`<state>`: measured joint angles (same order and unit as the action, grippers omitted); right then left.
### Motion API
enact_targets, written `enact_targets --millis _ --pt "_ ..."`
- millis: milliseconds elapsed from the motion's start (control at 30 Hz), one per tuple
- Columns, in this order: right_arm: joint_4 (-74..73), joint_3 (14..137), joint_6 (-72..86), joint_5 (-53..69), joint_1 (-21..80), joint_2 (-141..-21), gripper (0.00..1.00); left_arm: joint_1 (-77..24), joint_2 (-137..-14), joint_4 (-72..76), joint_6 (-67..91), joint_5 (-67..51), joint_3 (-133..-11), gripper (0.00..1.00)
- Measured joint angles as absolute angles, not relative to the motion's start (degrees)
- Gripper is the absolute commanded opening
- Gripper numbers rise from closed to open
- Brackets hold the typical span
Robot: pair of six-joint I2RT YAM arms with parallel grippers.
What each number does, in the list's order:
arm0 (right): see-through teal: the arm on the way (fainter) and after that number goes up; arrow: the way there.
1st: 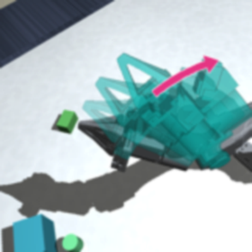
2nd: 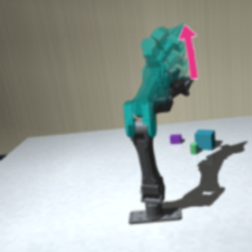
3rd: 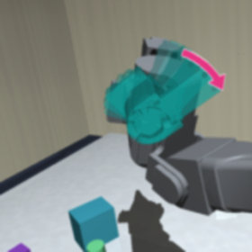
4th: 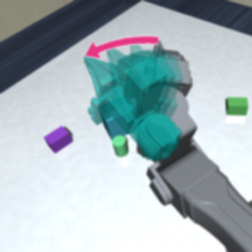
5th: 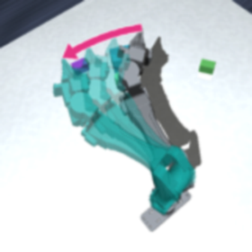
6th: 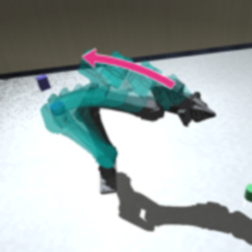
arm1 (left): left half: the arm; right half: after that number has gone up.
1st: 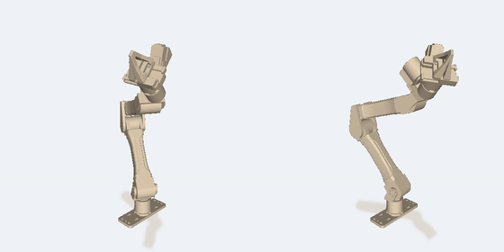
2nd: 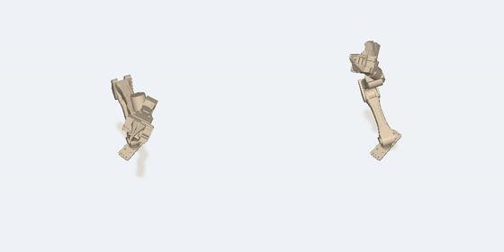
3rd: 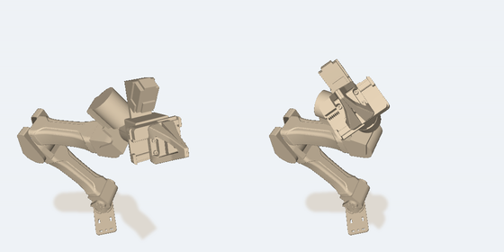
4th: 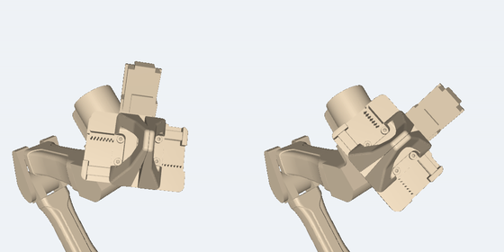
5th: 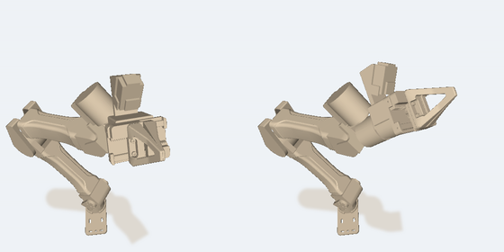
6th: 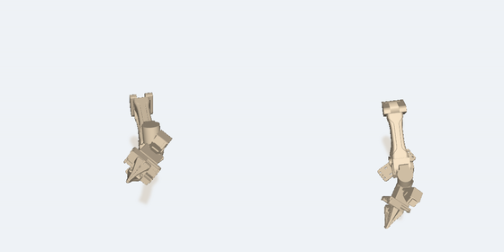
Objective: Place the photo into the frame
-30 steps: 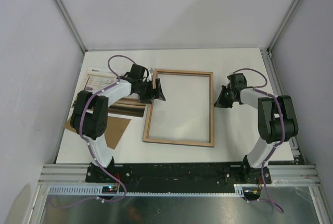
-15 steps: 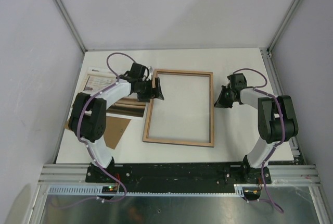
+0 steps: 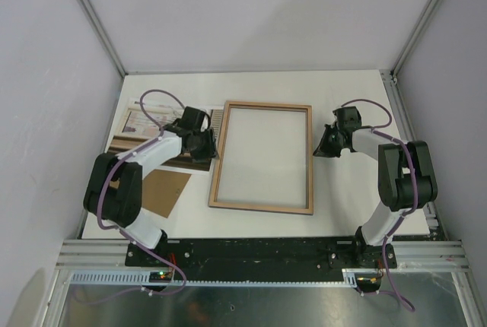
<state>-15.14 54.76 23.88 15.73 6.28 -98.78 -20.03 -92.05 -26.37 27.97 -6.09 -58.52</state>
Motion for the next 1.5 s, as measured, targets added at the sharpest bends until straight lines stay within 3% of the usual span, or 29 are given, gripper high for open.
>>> enact_targets --millis 400,900,1500 --pt "-15.4 54.8 23.8 15.7 6.8 -98.5 0.02 -21.0 -89.5 -27.2 29.5 -4.3 -54.1 0.4" --pt "-15.9 54.8 23.7 14.7 6.9 -97.1 0.03 -23.8 -96.7 -25.3 29.5 -3.0 -58.0 0.27" --pt "-21.4 54.8 24.4 8.6 6.6 -82.3 0.05 -28.6 -105.4 -23.2 30.3 -4.9 -67.2 0.19"
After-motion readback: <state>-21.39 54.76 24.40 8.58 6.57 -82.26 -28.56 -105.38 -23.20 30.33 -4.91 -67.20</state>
